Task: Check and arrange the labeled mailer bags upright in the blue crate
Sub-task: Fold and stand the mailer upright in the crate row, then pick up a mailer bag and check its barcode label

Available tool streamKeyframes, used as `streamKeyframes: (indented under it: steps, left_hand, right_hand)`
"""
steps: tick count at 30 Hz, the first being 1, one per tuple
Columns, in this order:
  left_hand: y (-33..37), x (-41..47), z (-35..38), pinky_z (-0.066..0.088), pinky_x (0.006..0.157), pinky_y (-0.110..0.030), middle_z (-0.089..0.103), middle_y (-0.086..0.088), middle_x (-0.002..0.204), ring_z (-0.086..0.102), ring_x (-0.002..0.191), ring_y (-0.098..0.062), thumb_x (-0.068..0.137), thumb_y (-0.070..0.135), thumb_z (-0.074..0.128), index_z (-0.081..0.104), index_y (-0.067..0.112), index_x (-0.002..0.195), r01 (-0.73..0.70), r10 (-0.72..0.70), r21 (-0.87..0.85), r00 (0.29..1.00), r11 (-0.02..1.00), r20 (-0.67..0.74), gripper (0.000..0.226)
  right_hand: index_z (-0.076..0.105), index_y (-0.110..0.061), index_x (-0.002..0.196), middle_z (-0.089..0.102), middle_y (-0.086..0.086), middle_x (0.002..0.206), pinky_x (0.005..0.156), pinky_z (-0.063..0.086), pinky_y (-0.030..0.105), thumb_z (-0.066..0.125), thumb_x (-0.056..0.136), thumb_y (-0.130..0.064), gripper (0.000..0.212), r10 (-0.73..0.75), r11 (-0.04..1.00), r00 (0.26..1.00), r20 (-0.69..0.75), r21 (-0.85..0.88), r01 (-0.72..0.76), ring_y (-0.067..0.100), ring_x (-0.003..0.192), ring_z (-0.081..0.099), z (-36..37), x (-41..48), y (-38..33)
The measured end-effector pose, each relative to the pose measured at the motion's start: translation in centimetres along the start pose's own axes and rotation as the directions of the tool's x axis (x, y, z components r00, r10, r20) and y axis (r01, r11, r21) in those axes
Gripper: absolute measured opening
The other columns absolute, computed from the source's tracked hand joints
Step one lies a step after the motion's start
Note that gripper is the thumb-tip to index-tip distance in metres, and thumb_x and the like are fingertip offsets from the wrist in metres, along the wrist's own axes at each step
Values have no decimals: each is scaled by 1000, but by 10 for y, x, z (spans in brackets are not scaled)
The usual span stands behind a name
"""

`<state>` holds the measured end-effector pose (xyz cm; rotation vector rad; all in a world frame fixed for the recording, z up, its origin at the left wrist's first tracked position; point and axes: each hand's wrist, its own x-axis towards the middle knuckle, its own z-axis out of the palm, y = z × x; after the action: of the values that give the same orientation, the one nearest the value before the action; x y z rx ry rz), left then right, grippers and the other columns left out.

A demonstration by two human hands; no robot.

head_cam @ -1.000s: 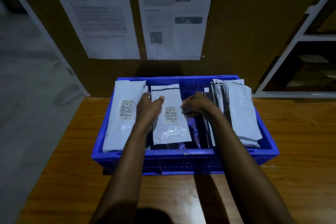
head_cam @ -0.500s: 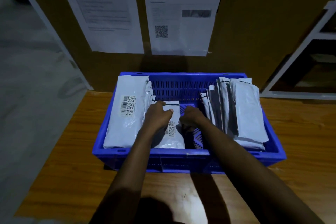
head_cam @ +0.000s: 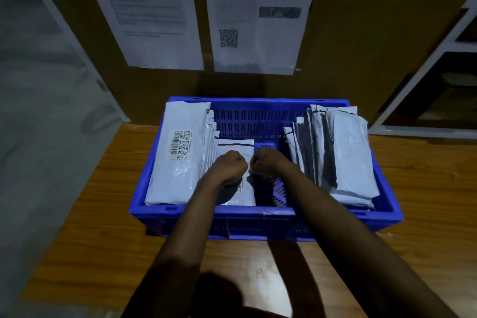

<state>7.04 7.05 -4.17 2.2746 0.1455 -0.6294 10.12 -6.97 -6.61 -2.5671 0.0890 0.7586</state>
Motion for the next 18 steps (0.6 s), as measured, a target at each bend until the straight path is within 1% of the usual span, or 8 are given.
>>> streamKeyframes:
  steps: [1,3,5,8,10,13,16,18]
  left_hand:
    - [0,0,0,51,94,-41,63,-13,116,63,109,-32,98,14,50,63,6,124,-8,8,0,1000,1000,-3,30]
    - [-2,0,0,51,89,-38,64,-9,114,64,106,-31,95,16,52,63,13,123,-29,28,-21,999,999,-25,30]
    - [-1,1,-2,52,86,-37,69,-9,114,67,103,-29,94,19,56,65,21,122,-64,60,-81,997,995,-57,29]
    - [8,3,-2,57,88,-48,73,-9,105,71,99,-30,95,15,57,67,23,114,-166,151,-204,985,965,-85,23]
    - [18,1,-2,59,82,-50,73,-9,101,71,94,-28,94,10,57,68,21,112,-236,212,-251,970,939,-117,24]
    - [42,-6,-1,58,71,-41,74,-8,99,71,93,-27,94,7,63,69,17,113,-352,319,-317,935,881,-153,22]
    - [70,-12,7,55,60,-26,75,-10,99,69,82,-17,96,8,64,70,16,110,-433,411,-381,900,817,-143,17]
    - [86,-14,18,54,56,-26,74,-12,99,68,77,-15,95,9,66,70,15,108,-443,439,-387,892,809,-105,15]
  right_hand:
    - [73,-7,105,76,14,95,79,64,47,64,91,-19,21,8,1000,999,-53,-13,-9,30,77,77,-2,-2,1]
    - [71,-13,107,74,14,103,87,61,47,58,89,-18,23,12,1000,978,-210,-5,-13,32,86,75,-10,-6,3]
    - [70,-20,108,74,13,105,91,59,46,58,90,-20,22,9,997,949,-316,80,18,34,94,72,-17,-15,5]
    - [70,-26,107,76,4,98,85,60,46,65,92,-29,16,-56,960,891,-451,221,171,29,88,74,-24,-36,5]
    - [72,-27,107,76,-4,91,79,61,42,68,93,-33,16,-85,911,810,-581,283,299,22,81,74,-31,-59,5]
    - [74,-29,105,74,-9,82,72,59,35,67,94,-35,14,-47,879,665,-745,285,382,13,72,71,-51,-102,18]
    - [75,-28,101,77,-8,82,72,59,36,68,93,-38,15,69,908,534,-843,275,317,10,69,72,-72,-132,53]
    - [75,-28,103,78,-8,87,73,57,35,69,94,-37,15,190,924,481,-856,322,207,13,74,72,-79,-141,79]
